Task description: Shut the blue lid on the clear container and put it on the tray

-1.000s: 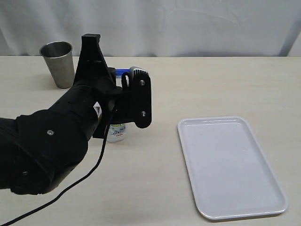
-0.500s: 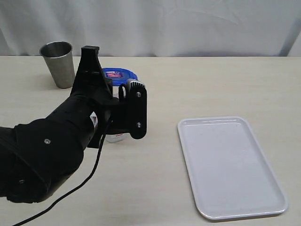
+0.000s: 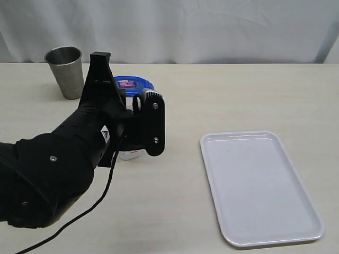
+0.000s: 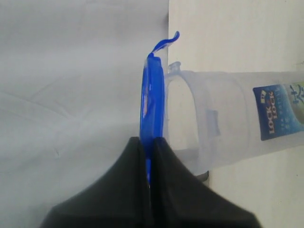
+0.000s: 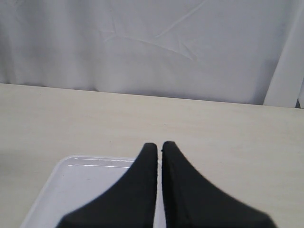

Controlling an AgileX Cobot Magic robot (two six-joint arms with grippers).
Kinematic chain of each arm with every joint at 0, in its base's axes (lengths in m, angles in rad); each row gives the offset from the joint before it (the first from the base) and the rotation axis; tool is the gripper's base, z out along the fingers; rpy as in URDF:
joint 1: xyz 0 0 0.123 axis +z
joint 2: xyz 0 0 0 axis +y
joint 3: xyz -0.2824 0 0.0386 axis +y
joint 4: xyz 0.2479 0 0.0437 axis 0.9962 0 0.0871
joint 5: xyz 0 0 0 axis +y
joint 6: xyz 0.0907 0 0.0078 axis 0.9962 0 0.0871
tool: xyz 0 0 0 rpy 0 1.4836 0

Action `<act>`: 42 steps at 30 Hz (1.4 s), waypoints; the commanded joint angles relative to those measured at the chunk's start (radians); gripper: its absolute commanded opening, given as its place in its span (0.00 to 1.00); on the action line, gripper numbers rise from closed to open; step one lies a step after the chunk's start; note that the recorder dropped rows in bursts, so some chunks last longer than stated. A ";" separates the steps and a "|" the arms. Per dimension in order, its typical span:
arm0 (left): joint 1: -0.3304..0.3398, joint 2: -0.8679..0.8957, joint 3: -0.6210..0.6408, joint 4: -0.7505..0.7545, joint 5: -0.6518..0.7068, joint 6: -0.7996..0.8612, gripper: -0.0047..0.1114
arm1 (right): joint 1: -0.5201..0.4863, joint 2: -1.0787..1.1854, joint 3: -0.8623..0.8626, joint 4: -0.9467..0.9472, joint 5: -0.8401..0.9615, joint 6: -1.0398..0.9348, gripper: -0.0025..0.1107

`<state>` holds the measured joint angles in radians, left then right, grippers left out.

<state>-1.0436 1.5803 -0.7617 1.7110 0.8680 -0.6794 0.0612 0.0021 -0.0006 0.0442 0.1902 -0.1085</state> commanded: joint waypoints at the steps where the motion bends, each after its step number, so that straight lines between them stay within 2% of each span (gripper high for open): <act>1: -0.003 -0.004 0.004 -0.023 -0.027 -0.009 0.04 | 0.001 -0.002 0.001 -0.004 -0.006 -0.003 0.06; 15: -0.003 -0.004 0.004 -0.092 -0.049 0.031 0.04 | 0.001 -0.002 0.001 -0.004 -0.006 -0.003 0.06; 22: -0.003 -0.005 0.004 -0.061 0.015 0.046 0.04 | 0.001 -0.002 0.001 -0.004 -0.006 -0.003 0.06; 42: -0.003 -0.007 0.004 -0.131 -0.025 0.058 0.04 | 0.001 -0.002 0.001 -0.004 -0.006 -0.003 0.06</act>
<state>-1.0436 1.5803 -0.7617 1.6031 0.8552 -0.6233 0.0612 0.0021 -0.0006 0.0442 0.1902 -0.1085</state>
